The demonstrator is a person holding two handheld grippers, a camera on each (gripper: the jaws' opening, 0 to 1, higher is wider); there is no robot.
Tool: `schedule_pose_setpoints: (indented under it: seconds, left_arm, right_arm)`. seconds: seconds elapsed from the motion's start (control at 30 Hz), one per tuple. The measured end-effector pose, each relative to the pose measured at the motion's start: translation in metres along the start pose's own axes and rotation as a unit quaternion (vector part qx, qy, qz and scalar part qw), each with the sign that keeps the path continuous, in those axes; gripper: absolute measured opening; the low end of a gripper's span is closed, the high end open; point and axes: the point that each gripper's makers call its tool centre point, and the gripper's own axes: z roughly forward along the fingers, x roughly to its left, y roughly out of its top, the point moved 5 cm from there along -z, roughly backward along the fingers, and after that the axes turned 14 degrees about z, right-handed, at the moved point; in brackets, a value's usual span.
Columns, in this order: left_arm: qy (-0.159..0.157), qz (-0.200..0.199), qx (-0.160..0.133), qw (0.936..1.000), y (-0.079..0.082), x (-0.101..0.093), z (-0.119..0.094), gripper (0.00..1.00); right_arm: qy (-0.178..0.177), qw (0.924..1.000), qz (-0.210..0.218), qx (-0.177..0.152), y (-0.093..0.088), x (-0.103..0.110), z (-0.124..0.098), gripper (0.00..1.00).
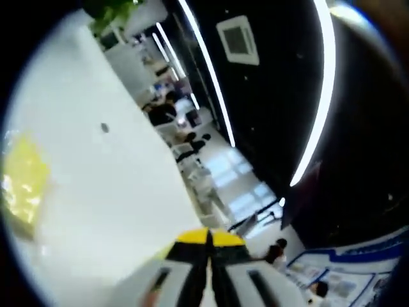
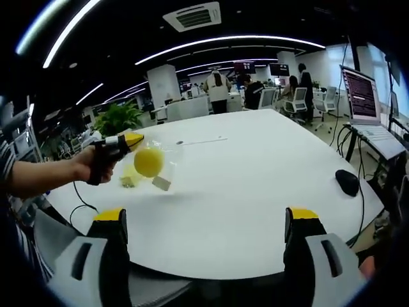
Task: Compare the silicone blocks by pressing each to a similar depth, holding the contact briefly, and releasing to observe deformation and rebound differences across the visible hardness samples.
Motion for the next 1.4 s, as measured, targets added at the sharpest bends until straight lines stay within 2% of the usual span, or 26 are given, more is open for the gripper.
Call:
schedule_pose_setpoints:
  seconds: [0.23, 0.27, 0.43, 0.5, 0.53, 0.63, 0.8, 0.93, 1.07, 1.1, 1.17, 1.23, 1.3, 1.4]
  left_arm:
    - [0.025, -0.028, -0.010, 0.9992, 0.001, 0.022, 0.012, 0.00]
    - [0.036, -0.032, -0.010, 0.9988, 0.001, 0.027, 0.013, 0.00]
    - [0.046, -0.040, -0.013, 0.9981, 0.004, 0.040, 0.018, 0.00]
    - [0.060, -0.034, -0.004, 0.9976, 0.004, 0.048, 0.020, 0.00]
    - [0.079, -0.013, 0.005, 0.9968, 0.004, 0.055, 0.019, 0.00]
    - [0.081, -0.012, 0.004, 0.9966, 0.004, 0.059, 0.020, 0.00]
    - [0.112, 0.031, 0.036, 0.9925, -0.002, 0.073, 0.021, 0.00]
    - [0.130, 0.038, 0.040, 0.9900, -0.003, 0.083, 0.022, 0.00]
    - [0.153, 0.051, 0.056, 0.9852, -0.007, 0.097, 0.021, 0.00]
    - [0.172, 0.062, 0.069, 0.9807, -0.010, 0.104, 0.019, 0.00]
    - [0.171, 0.063, 0.074, 0.9804, -0.012, 0.107, 0.022, 0.00]
    - [0.186, 0.083, 0.087, 0.9752, -0.012, 0.112, 0.021, 0.00]
    - [0.188, 0.086, 0.095, 0.9738, -0.012, 0.114, 0.024, 0.00]
    - [0.213, 0.107, 0.125, 0.9632, -0.014, 0.123, 0.021, 0.00]
  right_arm:
    - [-0.001, 1.0000, 0.003, -0.001, 0.001, 0.001, -0.003, 0.94]
    - [-0.002, 1.0000, 0.003, -0.002, 0.002, 0.000, -0.003, 0.94]
    - [-0.004, 1.0000, 0.003, -0.007, 0.006, -0.003, -0.007, 0.93]
    - [-0.008, 0.9999, 0.005, -0.005, 0.006, -0.005, -0.008, 0.92]
    - [-0.009, 0.9999, 0.004, -0.002, 0.005, -0.006, -0.008, 0.92]
    - [-0.012, 0.9999, 0.002, -0.006, 0.005, -0.007, -0.009, 0.91]
    - [-0.010, 0.9999, 0.000, -0.002, 0.003, -0.007, -0.010, 0.91]
    - [-0.009, 1.0000, 0.001, -0.002, 0.005, -0.007, -0.010, 0.89]
    - [-0.008, 1.0000, 0.000, 0.001, 0.007, -0.007, -0.010, 0.89]
    - [-0.010, 0.9999, -0.002, -0.002, 0.009, -0.007, -0.011, 0.89]
    - [-0.009, 1.0000, -0.002, -0.003, 0.010, -0.007, -0.011, 0.89]
    - [-0.012, 0.9999, -0.003, -0.002, 0.011, -0.008, -0.012, 0.89]
    - [-0.013, 0.9999, -0.003, -0.001, 0.010, -0.008, -0.012, 0.88]
    - [-0.011, 0.9999, -0.004, 0.002, 0.009, -0.007, -0.012, 0.88]
